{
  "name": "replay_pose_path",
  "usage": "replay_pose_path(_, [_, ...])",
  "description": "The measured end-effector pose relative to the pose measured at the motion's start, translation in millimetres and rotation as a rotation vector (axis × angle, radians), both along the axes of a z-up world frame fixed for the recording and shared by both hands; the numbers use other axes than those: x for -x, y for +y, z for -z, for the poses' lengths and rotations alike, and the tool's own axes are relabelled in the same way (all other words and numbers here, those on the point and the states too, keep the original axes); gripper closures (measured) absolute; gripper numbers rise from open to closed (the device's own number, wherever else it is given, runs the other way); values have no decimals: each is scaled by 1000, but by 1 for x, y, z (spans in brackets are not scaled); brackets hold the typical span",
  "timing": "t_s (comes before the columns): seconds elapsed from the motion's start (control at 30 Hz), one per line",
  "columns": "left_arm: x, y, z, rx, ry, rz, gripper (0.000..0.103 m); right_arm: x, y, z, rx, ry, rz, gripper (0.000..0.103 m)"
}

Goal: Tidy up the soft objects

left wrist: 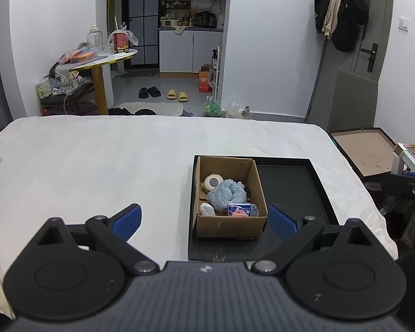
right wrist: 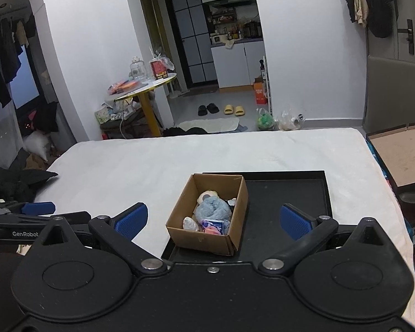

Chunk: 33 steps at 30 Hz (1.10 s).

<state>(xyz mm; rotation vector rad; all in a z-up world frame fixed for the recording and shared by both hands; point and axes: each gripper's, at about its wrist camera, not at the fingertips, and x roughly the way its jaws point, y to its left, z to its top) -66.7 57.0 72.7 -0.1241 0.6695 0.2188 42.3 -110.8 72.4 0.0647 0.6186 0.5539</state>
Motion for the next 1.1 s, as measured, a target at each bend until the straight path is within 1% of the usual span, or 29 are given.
replay_pose_path(0.23, [2, 0, 4, 29, -17, -10, 6, 13, -1, 5, 20, -30, 17, 0])
replay_pose_path(0.4, [2, -3, 6, 24, -25, -5, 6, 18, -7, 10, -9, -36, 11, 0])
replay_pose_path(0.67, [3, -6, 11, 45, -18, -3, 6, 25, -7, 14, -4, -30, 13, 0])
replay_pose_path(0.77, [4, -7, 11, 39, -29, 5, 6, 26, -7, 15, -14, -18, 18, 0])
replay_pose_path(0.9, [4, -10, 12, 39, -20, 17, 6, 27, -7, 15, -18, -14, 17, 0])
replay_pose_path(1.1, [5, -10, 13, 42, -20, 9, 6, 27, -6, 14, -5, -17, 22, 0])
